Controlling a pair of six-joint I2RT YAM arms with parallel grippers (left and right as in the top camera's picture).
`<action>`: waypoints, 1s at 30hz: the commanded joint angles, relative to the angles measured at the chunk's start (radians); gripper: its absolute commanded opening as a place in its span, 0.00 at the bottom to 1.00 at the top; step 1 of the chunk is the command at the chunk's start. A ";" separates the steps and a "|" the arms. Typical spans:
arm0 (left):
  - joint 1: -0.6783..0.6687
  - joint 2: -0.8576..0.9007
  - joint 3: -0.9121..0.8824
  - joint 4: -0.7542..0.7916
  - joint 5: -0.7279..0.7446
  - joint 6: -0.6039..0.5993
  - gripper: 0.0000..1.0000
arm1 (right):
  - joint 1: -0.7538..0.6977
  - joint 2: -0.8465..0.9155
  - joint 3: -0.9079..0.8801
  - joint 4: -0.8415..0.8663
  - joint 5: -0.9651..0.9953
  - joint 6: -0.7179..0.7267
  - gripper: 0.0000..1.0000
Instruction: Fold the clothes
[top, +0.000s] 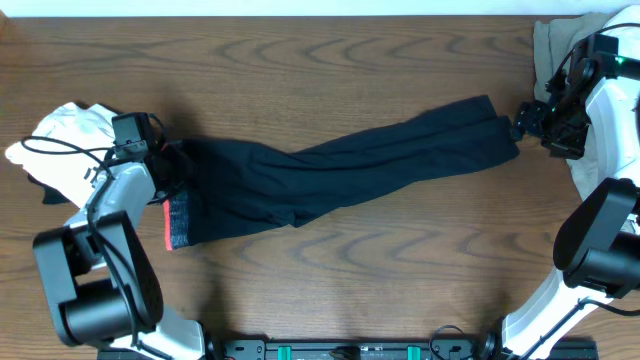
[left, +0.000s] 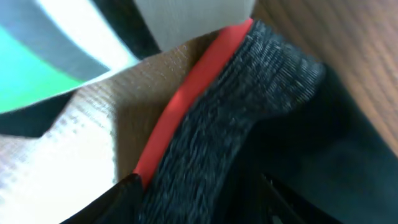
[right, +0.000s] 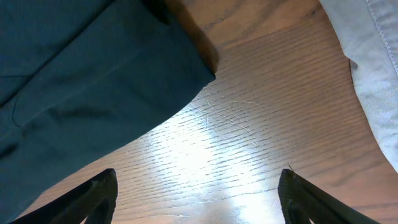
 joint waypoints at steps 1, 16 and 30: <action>0.000 0.007 -0.002 0.011 -0.039 0.018 0.61 | 0.005 -0.003 0.010 -0.001 -0.005 -0.010 0.81; 0.032 -0.005 0.025 0.006 -0.079 0.018 0.61 | 0.005 -0.003 0.008 -0.001 -0.004 -0.010 0.81; 0.033 -0.008 0.024 -0.059 0.106 0.017 0.06 | 0.005 -0.003 0.008 -0.008 -0.004 -0.010 0.81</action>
